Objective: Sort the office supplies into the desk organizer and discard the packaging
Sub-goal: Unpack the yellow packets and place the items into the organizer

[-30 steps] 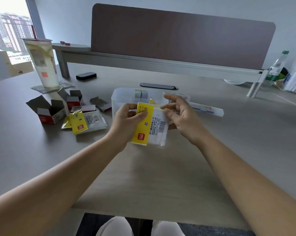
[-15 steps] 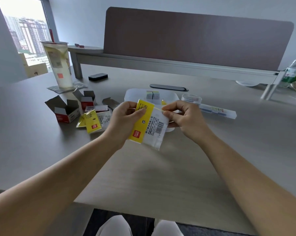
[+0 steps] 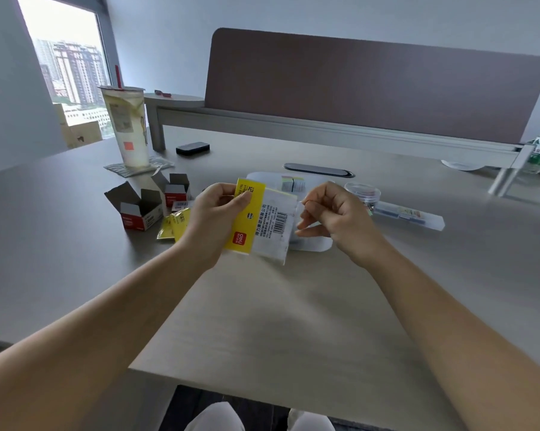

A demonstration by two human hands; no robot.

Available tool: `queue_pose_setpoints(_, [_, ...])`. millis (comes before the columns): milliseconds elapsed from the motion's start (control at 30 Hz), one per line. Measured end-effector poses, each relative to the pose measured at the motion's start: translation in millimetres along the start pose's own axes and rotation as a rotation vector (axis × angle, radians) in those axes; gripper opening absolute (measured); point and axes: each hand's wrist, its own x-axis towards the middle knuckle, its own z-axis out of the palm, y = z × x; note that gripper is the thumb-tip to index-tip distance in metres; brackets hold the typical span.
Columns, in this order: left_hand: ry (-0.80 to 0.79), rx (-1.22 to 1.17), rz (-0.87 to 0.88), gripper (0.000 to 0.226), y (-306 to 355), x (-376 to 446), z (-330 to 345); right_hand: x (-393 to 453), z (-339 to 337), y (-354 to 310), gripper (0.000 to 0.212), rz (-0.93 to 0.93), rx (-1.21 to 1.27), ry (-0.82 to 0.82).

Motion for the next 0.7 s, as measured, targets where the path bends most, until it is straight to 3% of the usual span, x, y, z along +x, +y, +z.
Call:
queue_pose_setpoints(200, [0.065,0.088,0.108,0.015,5.1,-0.7,5.8,3.9,7.4,-3.5,0.017,0.014,-0.042,0.072])
queue_pose_setpoints(367, [0.071,0.137,0.161,0.017,9.1,-2.3,10.3,3.3,15.1,-3.4,0.026,-0.004,-0.153,0.144])
queue_pose_setpoints(700, [0.071,0.063,0.098,0.015,8.5,1.1,4.4,-0.5,8.7,-7.1,0.034,0.016,0.049,0.104])
